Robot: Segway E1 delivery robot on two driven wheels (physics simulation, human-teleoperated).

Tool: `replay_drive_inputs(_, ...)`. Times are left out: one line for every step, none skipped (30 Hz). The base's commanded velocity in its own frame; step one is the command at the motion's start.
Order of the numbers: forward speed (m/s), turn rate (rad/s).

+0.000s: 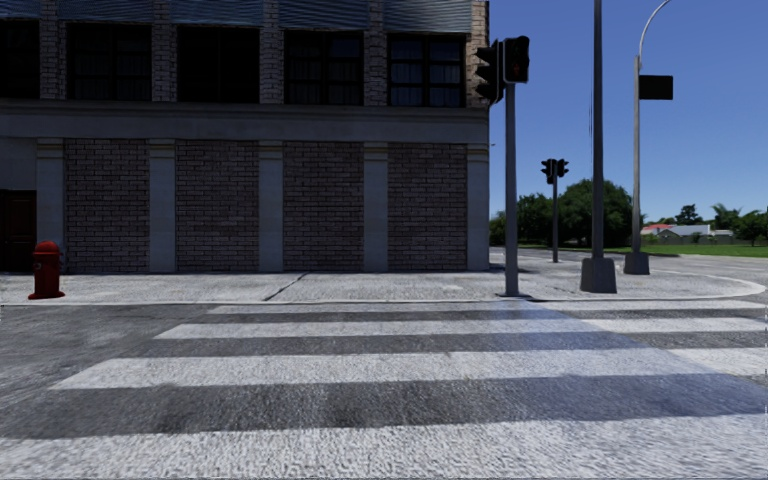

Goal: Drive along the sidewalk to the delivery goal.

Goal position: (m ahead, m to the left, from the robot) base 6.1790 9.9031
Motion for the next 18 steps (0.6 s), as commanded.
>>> replay_drive_inputs(2.0,0.0)
replay_drive_inputs(2.0,0.0)
replay_drive_inputs(2.0,0.0)
replay_drive_inputs(2.0,0.0)
replay_drive_inputs(2.0,0.0)
replay_drive_inputs(2.0,0.0)
replay_drive_inputs(2.0,0.0)
replay_drive_inputs(2.0,0.0)
replay_drive_inputs(2.0,0.0)
replay_drive_inputs(2.0,0.0)
replay_drive_inputs(2.0,0.0)
replay_drive_inputs(2.0,0.0)
replay_drive_inputs(2.0,0.0)
replay_drive_inputs(2.0,0.0)
replay_drive_inputs(2.0,0.0)
replay_drive_inputs(2.0,0.0)
replay_drive_inputs(2.0,0.0)
replay_drive_inputs(2.0,0.0)
